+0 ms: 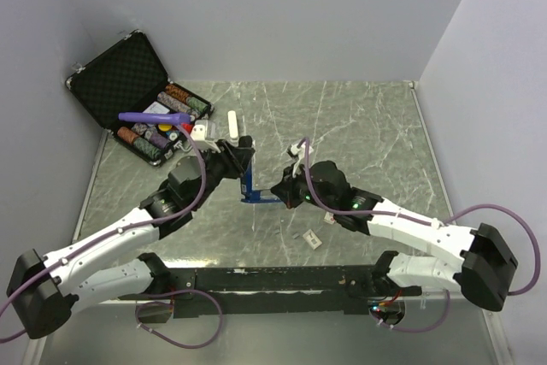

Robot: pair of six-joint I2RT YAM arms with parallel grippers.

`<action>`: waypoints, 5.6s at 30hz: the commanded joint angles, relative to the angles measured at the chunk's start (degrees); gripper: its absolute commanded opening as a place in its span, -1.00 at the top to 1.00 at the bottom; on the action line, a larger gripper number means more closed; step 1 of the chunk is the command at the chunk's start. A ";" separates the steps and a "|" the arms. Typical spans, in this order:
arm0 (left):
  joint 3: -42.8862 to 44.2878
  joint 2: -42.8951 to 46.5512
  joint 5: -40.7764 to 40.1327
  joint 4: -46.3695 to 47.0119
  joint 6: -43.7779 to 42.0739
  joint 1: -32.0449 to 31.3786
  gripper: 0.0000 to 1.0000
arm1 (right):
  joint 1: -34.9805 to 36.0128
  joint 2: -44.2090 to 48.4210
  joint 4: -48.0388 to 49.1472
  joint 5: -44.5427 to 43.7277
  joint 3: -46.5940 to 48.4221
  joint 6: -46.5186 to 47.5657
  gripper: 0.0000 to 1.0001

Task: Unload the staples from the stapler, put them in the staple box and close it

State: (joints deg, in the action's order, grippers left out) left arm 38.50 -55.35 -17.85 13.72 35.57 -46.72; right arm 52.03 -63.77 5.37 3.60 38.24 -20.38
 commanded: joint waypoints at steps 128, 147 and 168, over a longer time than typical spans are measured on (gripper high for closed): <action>2.72 13.87 11.78 2.54 3.19 -0.21 0.99 | -3.34 0.84 -2.38 -8.97 13.00 -32.89 1.00; 3.42 5.96 15.30 4.65 3.54 -0.13 0.99 | -0.70 -2.94 -2.55 6.34 18.89 -14.16 1.00; 3.07 10.44 22.67 5.35 -0.41 -0.21 0.99 | -1.49 14.98 -16.96 -12.11 14.50 -3.88 0.02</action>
State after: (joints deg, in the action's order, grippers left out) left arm 38.50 -46.61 1.23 11.77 35.94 -46.70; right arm 50.96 -52.95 -9.32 -2.63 53.12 -27.33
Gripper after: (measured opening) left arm 0.364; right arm 0.507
